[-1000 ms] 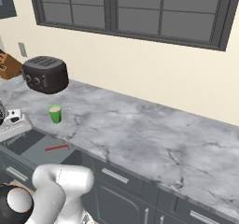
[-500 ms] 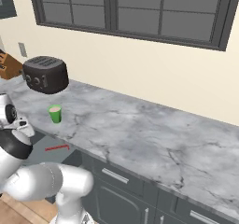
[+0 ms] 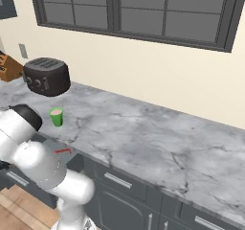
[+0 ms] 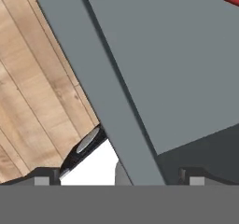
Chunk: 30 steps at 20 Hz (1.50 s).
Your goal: Pick up the straw from the left drawer and put it inside the smoothie cup.
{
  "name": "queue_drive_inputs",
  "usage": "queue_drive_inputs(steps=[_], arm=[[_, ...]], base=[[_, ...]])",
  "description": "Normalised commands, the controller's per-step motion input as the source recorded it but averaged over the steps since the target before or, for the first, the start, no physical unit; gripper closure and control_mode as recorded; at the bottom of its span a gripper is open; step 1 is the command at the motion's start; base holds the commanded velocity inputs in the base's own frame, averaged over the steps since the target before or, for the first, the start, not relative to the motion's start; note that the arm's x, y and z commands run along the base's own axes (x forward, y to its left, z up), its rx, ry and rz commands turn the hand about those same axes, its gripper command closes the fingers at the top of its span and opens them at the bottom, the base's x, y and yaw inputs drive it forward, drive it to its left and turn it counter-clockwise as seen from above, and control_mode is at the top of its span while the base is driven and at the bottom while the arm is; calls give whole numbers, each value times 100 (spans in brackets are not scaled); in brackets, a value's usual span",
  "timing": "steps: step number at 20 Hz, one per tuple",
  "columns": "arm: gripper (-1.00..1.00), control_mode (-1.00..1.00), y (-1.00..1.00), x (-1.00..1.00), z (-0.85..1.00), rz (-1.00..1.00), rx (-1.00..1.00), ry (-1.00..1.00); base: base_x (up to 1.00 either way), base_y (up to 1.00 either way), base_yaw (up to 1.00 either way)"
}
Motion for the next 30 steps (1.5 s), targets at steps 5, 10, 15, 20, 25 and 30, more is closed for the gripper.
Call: queue_drive_inputs(steps=[5, 10, 15, 20, 25, 30], arm=[[-100, -100, 3, 19, -32, 0, 0, -2], [-100, -100, 0, 29, -34, 0, 0, 0], [-100, -100, 0, 19, -31, 0, 0, 0], [-100, -100, 0, 0, -21, 0, 0, 1], [-100, -100, 0, -18, 0, 0, 0, 0], [-100, -100, 1, -77, -3, 3, 0, 5]], base=[[0, 0, 0], [0, 0, 0], [0, 0, 0], [0, 0, 0], [0, 0, 0], [0, 0, 0]])
